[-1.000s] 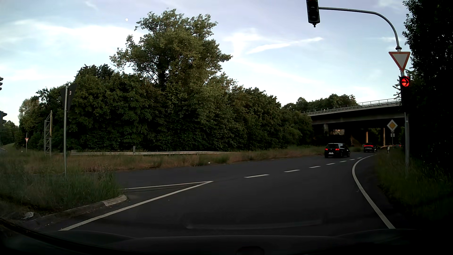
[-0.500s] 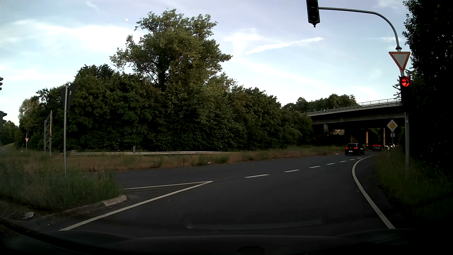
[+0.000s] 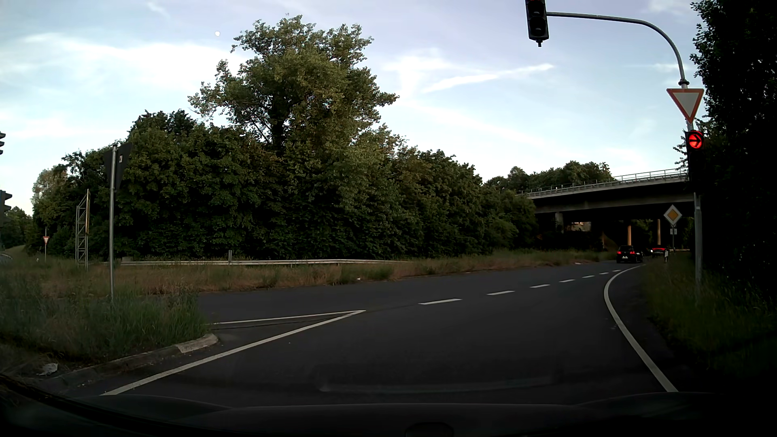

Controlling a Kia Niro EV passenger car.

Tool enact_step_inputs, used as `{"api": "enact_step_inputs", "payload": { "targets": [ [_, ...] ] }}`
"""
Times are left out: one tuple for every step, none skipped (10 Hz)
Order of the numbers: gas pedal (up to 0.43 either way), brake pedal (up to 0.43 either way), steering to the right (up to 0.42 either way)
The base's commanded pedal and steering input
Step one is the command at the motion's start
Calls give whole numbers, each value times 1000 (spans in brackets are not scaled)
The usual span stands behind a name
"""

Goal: Follow the waypoints while adhering to traffic rules and regulations

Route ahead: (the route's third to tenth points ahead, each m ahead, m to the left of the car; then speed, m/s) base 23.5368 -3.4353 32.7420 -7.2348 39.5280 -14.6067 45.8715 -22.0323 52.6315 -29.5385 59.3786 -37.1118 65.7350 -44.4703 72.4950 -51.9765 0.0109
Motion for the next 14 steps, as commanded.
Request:
{"api": "enact_step_inputs", "payload": {
  "targets": [
    [0, 268, 87],
    [0, 268, 87],
    [0, 268, 87],
    [0, 268, 87],
    [0, 268, 87],
    [0, 268, 87],
    [0, 268, 87],
    [0, 268, 87],
    [0, 268, 87],
    [0, 268, 87],
    [0, 268, 87],
    [0, 268, 87],
    [0, 268, 87],
    [0, 268, 87]
  ]
}}
